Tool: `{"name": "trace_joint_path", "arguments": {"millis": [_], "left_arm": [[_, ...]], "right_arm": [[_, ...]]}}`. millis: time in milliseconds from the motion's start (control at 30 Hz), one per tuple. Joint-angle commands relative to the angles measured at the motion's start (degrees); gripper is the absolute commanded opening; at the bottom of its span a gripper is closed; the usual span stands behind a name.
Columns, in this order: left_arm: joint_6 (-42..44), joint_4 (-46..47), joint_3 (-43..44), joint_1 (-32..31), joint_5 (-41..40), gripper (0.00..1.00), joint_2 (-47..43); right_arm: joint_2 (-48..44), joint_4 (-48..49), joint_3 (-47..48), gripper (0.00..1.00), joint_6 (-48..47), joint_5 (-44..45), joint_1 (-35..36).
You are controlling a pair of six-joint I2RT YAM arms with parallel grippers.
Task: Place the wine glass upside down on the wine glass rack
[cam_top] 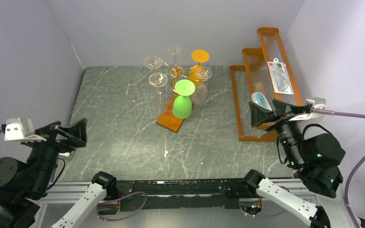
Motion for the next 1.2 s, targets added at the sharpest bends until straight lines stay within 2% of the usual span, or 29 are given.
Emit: {"name": "trace_joint_path", "arguments": {"millis": [0,300,667,1167], "left_arm": [[1.7,-3.6,1.3,0.2,-1.6,0.97,1.3],[1.7,-3.7,0.3,0.2,-3.6,0.97,1.2],[1.1,-3.0,-0.5,0.2,-3.2,0.97,1.5],[0.7,-1.6,-2.3,0.2,-2.1,0.97,1.3]], "right_arm": [[0.8,-3.1,1.5,1.0,3.4,5.2,0.1],[1.4,-2.5,2.2,1.0,3.5,3.8,0.0],[-0.3,-3.7,2.0,1.0,4.9,6.2,-0.5],[-1.1,-3.6,0.7,1.0,5.5,5.1,-0.5]]}}
